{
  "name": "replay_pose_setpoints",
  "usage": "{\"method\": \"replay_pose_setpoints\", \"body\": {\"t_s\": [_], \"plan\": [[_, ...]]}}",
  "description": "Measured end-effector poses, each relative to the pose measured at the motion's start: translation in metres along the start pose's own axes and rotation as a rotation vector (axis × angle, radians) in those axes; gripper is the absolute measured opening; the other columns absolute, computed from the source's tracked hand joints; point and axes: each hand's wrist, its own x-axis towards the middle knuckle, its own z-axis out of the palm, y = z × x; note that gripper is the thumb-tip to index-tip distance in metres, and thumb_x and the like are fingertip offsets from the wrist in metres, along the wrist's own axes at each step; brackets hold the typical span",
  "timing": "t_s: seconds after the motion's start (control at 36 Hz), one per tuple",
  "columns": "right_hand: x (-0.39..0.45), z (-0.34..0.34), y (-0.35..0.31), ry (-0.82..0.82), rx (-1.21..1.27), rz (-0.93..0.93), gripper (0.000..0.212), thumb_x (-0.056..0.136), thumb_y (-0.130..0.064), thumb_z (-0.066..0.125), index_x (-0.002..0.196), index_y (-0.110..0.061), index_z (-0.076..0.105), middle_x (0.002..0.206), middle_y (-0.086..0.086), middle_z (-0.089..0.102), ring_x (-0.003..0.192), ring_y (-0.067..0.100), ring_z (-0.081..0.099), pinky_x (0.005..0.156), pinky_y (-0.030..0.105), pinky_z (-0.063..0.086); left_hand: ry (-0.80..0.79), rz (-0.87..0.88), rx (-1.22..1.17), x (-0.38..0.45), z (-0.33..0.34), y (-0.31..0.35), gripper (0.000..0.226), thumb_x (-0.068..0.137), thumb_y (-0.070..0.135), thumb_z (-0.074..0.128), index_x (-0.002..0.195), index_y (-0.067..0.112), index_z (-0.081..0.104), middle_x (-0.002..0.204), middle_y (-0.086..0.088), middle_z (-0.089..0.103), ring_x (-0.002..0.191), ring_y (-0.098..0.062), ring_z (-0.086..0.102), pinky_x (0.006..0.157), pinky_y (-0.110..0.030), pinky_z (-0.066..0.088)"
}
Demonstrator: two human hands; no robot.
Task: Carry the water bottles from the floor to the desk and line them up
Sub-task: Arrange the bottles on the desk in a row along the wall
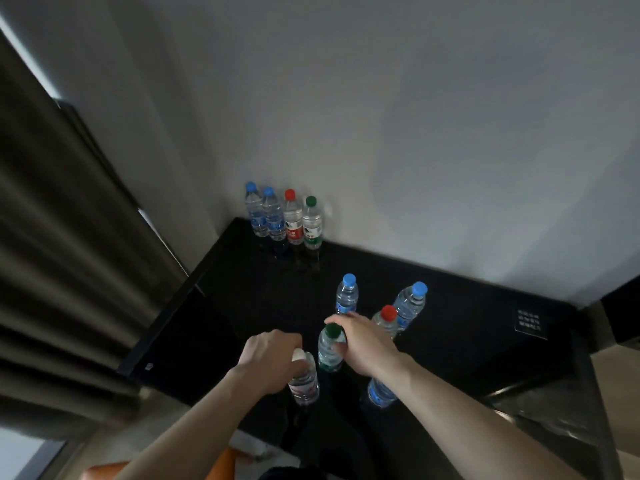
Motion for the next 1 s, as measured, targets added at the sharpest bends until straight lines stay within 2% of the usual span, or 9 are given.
{"method": "replay_pose_setpoints", "body": {"t_s": [0.14, 0.25, 0.36, 0.42, 0.53, 0.64, 0.78, 0.89, 1.0], "plan": [[0.011, 0.01, 0.001, 0.039, -0.045, 0.043, 0.037, 0.094, -0.02, 0.067, 0.13, -0.027, 0.058, 0.131, -0.002, 0.062, 0.115, 0.02, 0.063, 0.092, 0.035, 0.054, 0.038, 0.001, 0.047, 0.026, -0.009, -0.027, 0.021, 0.095, 0.04, 0.05, 0.109, 0.028, 0.058, 0.1, 0.005, 0.065, 0.088, -0.017, 0.064, 0.08, -0.036, 0.054], [0.018, 0.016, -0.001, 0.051, -0.049, 0.073, 0.035, 0.097, -0.027, 0.064, 0.131, -0.026, 0.056, 0.131, -0.003, 0.059, 0.114, 0.021, 0.063, 0.089, 0.036, 0.053, 0.01, 0.01, 0.0, 0.041, -0.008, -0.047, 0.027, 0.097, 0.048, 0.048, 0.113, 0.027, 0.055, 0.104, 0.004, 0.062, 0.091, -0.018, 0.063, 0.082, -0.037, 0.054], [0.023, 0.021, -0.011, 0.058, -0.088, 0.108, 0.026, 0.097, -0.034, 0.064, 0.12, -0.027, 0.056, 0.116, -0.003, 0.062, 0.1, 0.022, 0.067, 0.076, 0.034, 0.052, -0.017, 0.029, -0.027, 0.045, -0.002, -0.057, 0.036, 0.097, 0.057, 0.043, 0.11, 0.024, 0.051, 0.098, 0.0, 0.065, 0.088, -0.021, 0.063, 0.077, -0.038, 0.054], [0.024, 0.023, -0.018, 0.066, -0.105, 0.135, 0.021, 0.098, -0.034, 0.063, 0.114, -0.025, 0.054, 0.109, 0.001, 0.064, 0.095, 0.025, 0.069, 0.074, 0.038, 0.054, -0.033, 0.047, -0.02, 0.047, 0.0, -0.06, 0.038, 0.099, 0.057, 0.04, 0.11, 0.022, 0.051, 0.098, -0.001, 0.065, 0.088, -0.021, 0.064, 0.076, -0.039, 0.053], [0.028, 0.021, -0.027, 0.062, -0.119, 0.155, 0.028, 0.101, -0.04, 0.057, 0.119, -0.021, 0.046, 0.111, 0.005, 0.063, 0.095, 0.03, 0.068, 0.078, 0.048, 0.056, -0.055, 0.079, -0.079, 0.051, -0.003, -0.066, 0.034, 0.096, 0.058, 0.044, 0.106, 0.027, 0.053, 0.095, 0.004, 0.065, 0.085, -0.017, 0.063, 0.075, -0.037, 0.054], [0.029, 0.011, -0.03, 0.053, -0.171, 0.128, 0.037, 0.101, -0.05, 0.053, 0.121, -0.02, 0.044, 0.107, 0.005, 0.065, 0.087, 0.028, 0.069, 0.073, 0.048, 0.058, -0.049, 0.108, -0.12, 0.048, -0.007, -0.068, 0.032, 0.09, 0.063, 0.05, 0.093, 0.031, 0.05, 0.082, 0.007, 0.063, 0.075, -0.013, 0.062, 0.07, -0.036, 0.054], [0.032, -0.017, -0.037, 0.223, -0.251, 0.107, 0.045, 0.097, -0.065, 0.047, 0.093, -0.02, 0.047, 0.074, -0.003, 0.061, 0.059, 0.017, 0.063, 0.051, 0.033, 0.051, 0.049, 0.109, -0.087, 0.045, -0.02, -0.074, 0.024, 0.09, 0.054, 0.054, 0.092, 0.033, 0.042, 0.084, 0.006, 0.063, 0.077, -0.018, 0.062, 0.073, -0.04, 0.053], [0.038, -0.047, -0.05, 0.289, -0.3, 0.139, 0.053, 0.093, -0.07, 0.047, 0.082, -0.02, 0.059, 0.069, -0.005, 0.063, 0.06, 0.017, 0.063, 0.057, 0.035, 0.055, 0.123, 0.124, -0.079, 0.045, -0.04, -0.082, 0.022, 0.092, 0.054, 0.053, 0.095, 0.034, 0.044, 0.086, 0.009, 0.061, 0.079, -0.015, 0.061, 0.073, -0.036, 0.051], [0.046, -0.07, -0.061, 0.307, -0.311, 0.161, 0.052, 0.094, -0.065, 0.049, 0.069, -0.019, 0.051, 0.065, -0.002, 0.061, 0.062, 0.022, 0.063, 0.056, 0.034, 0.048, 0.18, 0.132, -0.072, 0.048, -0.064, -0.086, 0.023, 0.093, 0.055, 0.051, 0.099, 0.034, 0.047, 0.089, 0.01, 0.062, 0.081, -0.014, 0.061, 0.073, -0.036, 0.05]]}}
